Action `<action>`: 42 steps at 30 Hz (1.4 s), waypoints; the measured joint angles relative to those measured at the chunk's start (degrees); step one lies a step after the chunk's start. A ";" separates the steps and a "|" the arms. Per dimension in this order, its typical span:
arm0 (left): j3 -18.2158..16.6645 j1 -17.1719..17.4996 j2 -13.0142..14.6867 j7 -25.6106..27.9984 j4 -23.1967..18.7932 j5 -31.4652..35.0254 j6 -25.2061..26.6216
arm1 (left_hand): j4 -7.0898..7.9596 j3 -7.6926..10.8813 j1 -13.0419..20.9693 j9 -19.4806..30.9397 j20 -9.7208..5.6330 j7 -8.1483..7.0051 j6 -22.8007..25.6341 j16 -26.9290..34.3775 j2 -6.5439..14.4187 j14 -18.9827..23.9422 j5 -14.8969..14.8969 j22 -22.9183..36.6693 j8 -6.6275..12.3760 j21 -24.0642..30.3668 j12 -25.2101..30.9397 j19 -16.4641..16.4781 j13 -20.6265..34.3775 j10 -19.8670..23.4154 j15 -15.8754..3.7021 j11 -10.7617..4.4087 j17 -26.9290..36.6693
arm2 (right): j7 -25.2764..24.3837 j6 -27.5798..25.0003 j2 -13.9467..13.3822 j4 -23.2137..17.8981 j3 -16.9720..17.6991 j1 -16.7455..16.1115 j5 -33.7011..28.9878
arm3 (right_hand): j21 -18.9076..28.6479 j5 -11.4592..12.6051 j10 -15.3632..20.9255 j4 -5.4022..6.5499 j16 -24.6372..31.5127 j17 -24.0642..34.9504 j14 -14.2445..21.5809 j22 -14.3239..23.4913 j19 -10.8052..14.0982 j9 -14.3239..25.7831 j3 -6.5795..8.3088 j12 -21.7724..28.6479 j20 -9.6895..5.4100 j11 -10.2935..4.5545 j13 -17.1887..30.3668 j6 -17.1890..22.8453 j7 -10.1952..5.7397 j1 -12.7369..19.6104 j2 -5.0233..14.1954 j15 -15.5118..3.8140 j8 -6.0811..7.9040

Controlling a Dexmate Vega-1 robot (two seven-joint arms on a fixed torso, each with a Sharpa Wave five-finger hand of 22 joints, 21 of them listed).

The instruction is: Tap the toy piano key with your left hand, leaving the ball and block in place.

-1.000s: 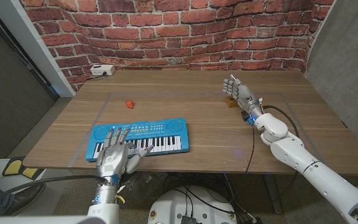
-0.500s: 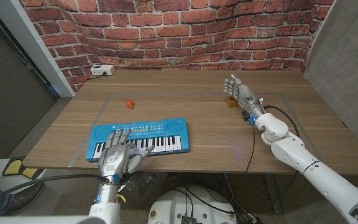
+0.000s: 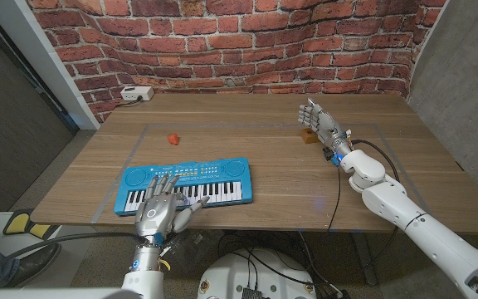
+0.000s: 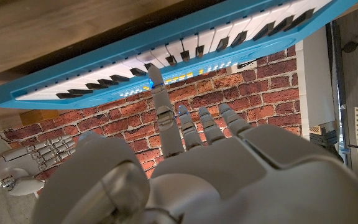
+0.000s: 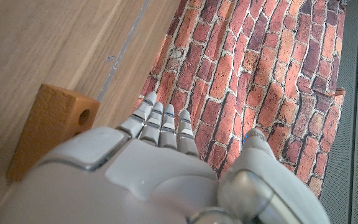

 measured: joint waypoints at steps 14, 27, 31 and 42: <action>0.83 -0.81 0.43 0.39 0.05 -1.38 0.61 | 0.24 -0.24 -0.53 0.00 0.00 0.41 0.41 0.00 0.51 0.63 0.20 0.00 -0.27 0.00 0.00 0.00 0.00 0.71 -0.20 -0.11 0.00 | 0.43 -0.43 0.13 0.69 -0.28 0.64 0.22 | 0.00 0.00 0.00 0.00 0.00 0.00 0.00 0.00 0.00 0.00 0.00 0.00 0.00 0.00 0.00 0.00 0.00 0.00 0.00 0.00 0.00; 1.66 -1.83 0.61 0.22 0.49 -2.73 0.80 | 0.00 -0.48 0.44 0.00 -0.01 0.42 1.02 0.00 0.29 1.35 0.19 0.00 -0.44 0.00 0.00 -0.01 0.00 0.93 -0.09 0.11 -0.01 | 0.63 -1.02 0.14 0.85 -0.39 1.08 0.37 | -0.34 0.00 0.00 -0.24 0.00 0.00 0.00 0.31 0.00 0.00 0.24 0.00 0.00 0.00 0.00 0.00 0.00 -0.21 0.21 0.00 0.00; 1.72 -1.92 0.85 0.16 0.51 -3.29 0.97 | 0.00 -0.48 0.43 0.00 -0.01 0.42 1.02 0.00 0.29 1.44 0.19 0.00 -0.88 0.00 0.00 -0.01 0.00 1.23 0.00 -0.19 -0.01 | 0.62 -1.27 0.21 0.94 -0.46 1.16 0.49 | -0.35 0.00 0.00 -0.24 0.00 0.00 0.00 0.31 0.00 0.00 0.24 0.00 0.00 0.00 0.00 0.00 0.00 -0.21 0.21 0.00 0.00; 1.85 -1.74 1.17 0.43 0.38 -4.53 1.54 | 0.00 -0.47 0.30 -0.09 0.32 0.42 1.02 0.00 1.20 1.74 0.19 0.00 -0.98 0.00 0.00 0.32 0.00 1.43 -0.30 0.00 -0.02 | 0.66 -1.65 0.48 1.12 -0.77 1.38 0.71 | -0.34 0.00 0.00 -0.24 0.00 0.00 0.00 0.31 0.00 0.00 0.24 0.00 0.00 0.00 0.00 0.32 0.32 -0.21 0.21 0.00 0.00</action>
